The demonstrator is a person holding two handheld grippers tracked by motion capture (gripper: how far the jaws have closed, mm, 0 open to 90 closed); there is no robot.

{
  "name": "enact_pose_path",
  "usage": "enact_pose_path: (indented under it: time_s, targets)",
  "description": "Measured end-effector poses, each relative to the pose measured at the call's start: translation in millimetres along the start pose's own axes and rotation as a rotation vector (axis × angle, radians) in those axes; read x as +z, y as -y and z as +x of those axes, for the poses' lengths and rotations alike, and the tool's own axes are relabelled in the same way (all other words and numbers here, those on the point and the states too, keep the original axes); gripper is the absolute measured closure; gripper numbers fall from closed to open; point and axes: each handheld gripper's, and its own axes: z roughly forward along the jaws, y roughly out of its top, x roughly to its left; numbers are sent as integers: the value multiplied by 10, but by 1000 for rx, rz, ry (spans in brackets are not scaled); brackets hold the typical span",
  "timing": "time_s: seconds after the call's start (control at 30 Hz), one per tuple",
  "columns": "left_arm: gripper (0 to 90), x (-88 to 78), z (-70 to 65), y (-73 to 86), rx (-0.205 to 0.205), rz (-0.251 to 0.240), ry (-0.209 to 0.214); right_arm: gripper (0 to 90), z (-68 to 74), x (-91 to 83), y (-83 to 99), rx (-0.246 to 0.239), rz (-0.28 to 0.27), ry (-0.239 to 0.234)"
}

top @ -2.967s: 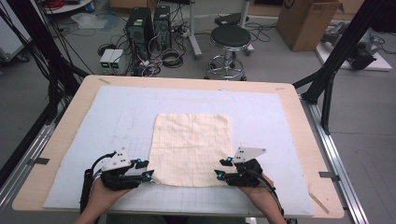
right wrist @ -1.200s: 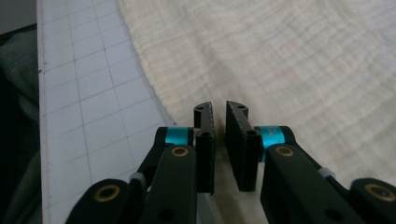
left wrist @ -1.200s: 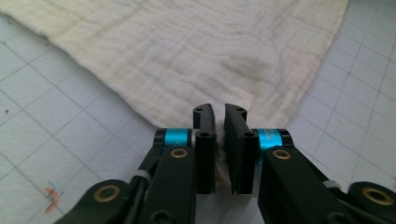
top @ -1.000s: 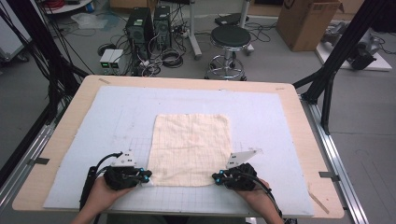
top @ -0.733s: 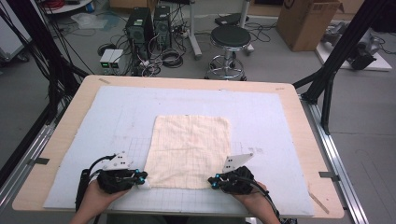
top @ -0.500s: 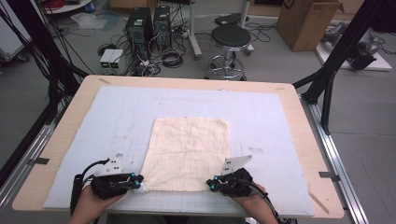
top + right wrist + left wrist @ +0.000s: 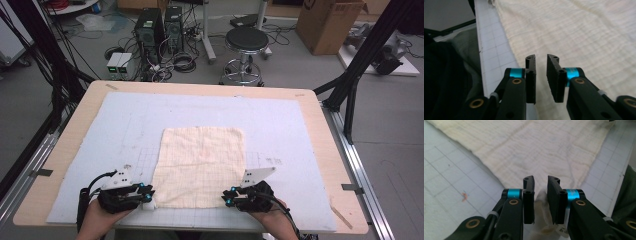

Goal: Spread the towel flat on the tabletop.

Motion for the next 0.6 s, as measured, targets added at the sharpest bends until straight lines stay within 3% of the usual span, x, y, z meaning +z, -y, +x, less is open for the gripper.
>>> enact_pose_path:
  time_s: [0.1,0.33,0.6]
  targets:
    - [705,34,46,-57,-16,-22,13,722,-63,-20,-24,-4,-11,17]
    - [659,93,128,-127,-40,-72,-5,660,-196,-93,-39,31,-45,49]
    - [616,97,224,-198,-46,-84,-28,538,-320,-121,-68,66,-68,78]
